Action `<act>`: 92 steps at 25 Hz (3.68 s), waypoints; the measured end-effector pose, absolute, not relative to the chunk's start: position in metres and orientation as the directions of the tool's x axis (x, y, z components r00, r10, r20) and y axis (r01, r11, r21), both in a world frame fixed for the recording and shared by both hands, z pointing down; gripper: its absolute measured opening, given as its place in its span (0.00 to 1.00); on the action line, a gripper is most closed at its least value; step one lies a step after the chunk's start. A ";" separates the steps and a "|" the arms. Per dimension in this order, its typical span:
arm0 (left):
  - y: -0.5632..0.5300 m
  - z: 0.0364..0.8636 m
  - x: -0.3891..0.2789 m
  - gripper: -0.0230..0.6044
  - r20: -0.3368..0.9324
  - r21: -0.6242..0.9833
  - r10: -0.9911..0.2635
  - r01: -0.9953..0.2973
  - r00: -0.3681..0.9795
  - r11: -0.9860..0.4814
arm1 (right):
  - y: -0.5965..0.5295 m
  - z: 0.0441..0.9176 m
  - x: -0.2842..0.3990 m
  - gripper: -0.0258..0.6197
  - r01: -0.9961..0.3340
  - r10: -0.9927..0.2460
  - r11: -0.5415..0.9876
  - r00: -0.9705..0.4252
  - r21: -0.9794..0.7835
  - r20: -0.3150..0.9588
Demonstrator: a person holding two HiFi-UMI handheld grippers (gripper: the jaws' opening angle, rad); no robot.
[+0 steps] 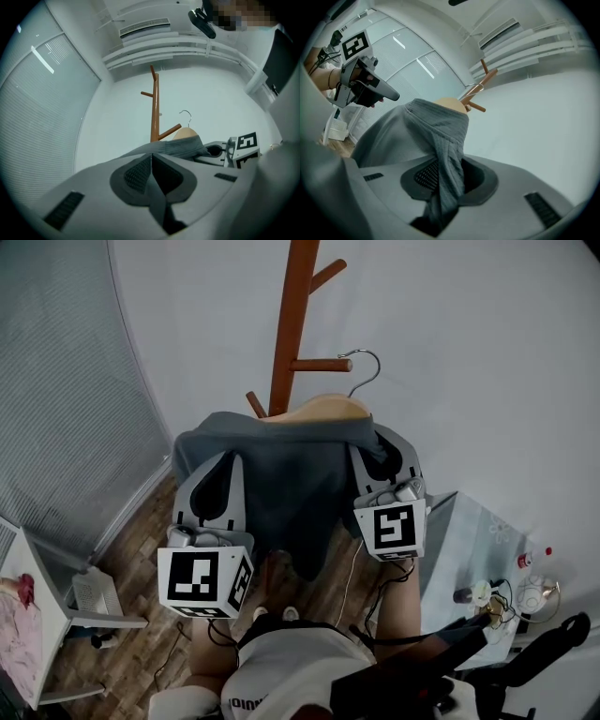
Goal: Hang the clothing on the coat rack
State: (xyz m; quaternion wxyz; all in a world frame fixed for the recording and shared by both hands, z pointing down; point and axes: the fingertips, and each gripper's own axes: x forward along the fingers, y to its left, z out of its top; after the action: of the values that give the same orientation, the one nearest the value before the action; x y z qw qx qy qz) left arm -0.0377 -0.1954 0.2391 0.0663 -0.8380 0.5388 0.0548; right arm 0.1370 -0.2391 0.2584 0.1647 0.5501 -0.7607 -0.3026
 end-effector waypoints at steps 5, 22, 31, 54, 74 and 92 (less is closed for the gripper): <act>-0.208 0.240 -0.045 0.07 -0.150 -0.052 -0.895 -0.908 0.419 -0.416 | -0.250 0.263 0.135 0.19 -0.741 -0.936 0.225 -0.344 0.633 -0.070; -0.226 0.244 -0.045 0.07 -0.127 -0.068 -0.891 -0.900 0.435 -0.430 | -0.267 0.276 0.135 0.19 -0.740 -0.934 0.248 -0.355 0.625 -0.050; -0.231 0.247 -0.042 0.07 -0.120 -0.069 -0.892 -0.900 0.435 -0.430 | -0.271 0.277 0.132 0.19 -0.714 -0.929 0.253 -0.369 0.653 -0.043; -0.236 0.257 -0.049 0.07 -0.090 -0.058 -0.898 -0.902 0.431 -0.427 | -0.278 0.291 0.122 0.20 -0.723 -0.929 0.276 -0.369 0.633 -0.016; -0.236 0.263 -0.057 0.07 -0.068 -0.053 -0.909 -0.911 0.411 -0.408 | -0.285 0.302 0.117 0.21 -0.714 -0.931 0.290 -0.365 0.637 0.014; -0.234 0.266 -0.059 0.07 -0.057 -0.041 -0.908 -0.910 0.414 -0.412 | -0.289 0.311 0.114 0.22 -0.706 -0.932 0.299 -0.360 0.642 0.038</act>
State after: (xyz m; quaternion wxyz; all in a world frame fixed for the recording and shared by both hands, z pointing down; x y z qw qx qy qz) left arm -0.0588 -0.2339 0.2659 0.0327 -0.8403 0.5410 0.0127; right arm 0.1144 -0.2885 0.3106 0.2082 0.5259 -0.7786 -0.2717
